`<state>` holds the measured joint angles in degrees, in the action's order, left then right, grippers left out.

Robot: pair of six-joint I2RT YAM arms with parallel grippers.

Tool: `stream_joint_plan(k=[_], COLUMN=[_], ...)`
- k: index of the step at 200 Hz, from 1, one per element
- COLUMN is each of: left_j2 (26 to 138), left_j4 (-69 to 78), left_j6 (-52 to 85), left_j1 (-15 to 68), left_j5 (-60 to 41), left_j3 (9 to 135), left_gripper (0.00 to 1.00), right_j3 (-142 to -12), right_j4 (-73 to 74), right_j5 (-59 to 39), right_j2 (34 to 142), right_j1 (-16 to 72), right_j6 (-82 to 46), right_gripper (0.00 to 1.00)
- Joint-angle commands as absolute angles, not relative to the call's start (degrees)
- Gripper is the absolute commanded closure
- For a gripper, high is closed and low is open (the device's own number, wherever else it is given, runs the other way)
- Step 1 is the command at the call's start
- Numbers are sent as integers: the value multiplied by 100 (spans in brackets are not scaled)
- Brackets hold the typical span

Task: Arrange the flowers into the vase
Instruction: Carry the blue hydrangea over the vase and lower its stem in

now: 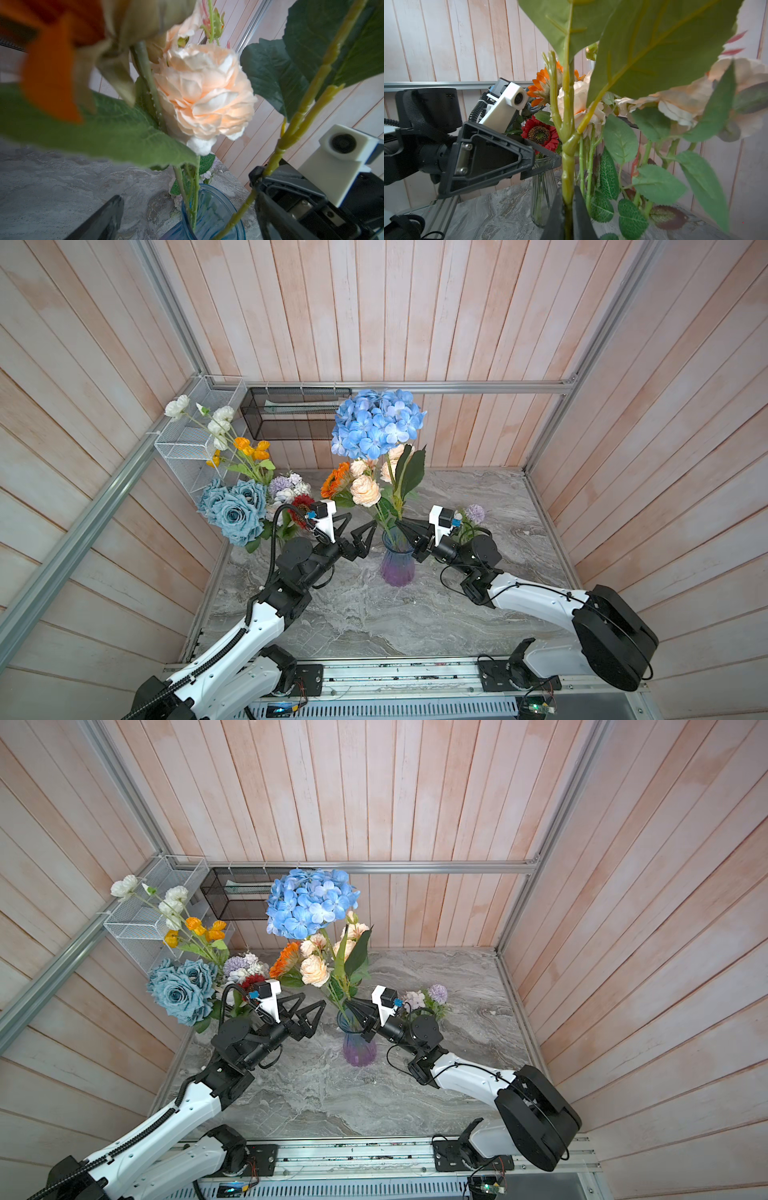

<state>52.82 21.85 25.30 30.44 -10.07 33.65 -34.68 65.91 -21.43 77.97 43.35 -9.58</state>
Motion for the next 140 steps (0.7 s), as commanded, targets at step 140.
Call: stream_joint_plan(k=[140], left_j2=[5501], left_j4=[2437], left_j6=[2436], left_j1=[3206], left_j5=[-1090], left_j3=[3753], left_gripper=[0], right_j3=[-3272], right_j4=[5336], right_j5=[-1485], right_j2=[7315], right_j1=[4562], right_j6=[-164], right_gripper=[70])
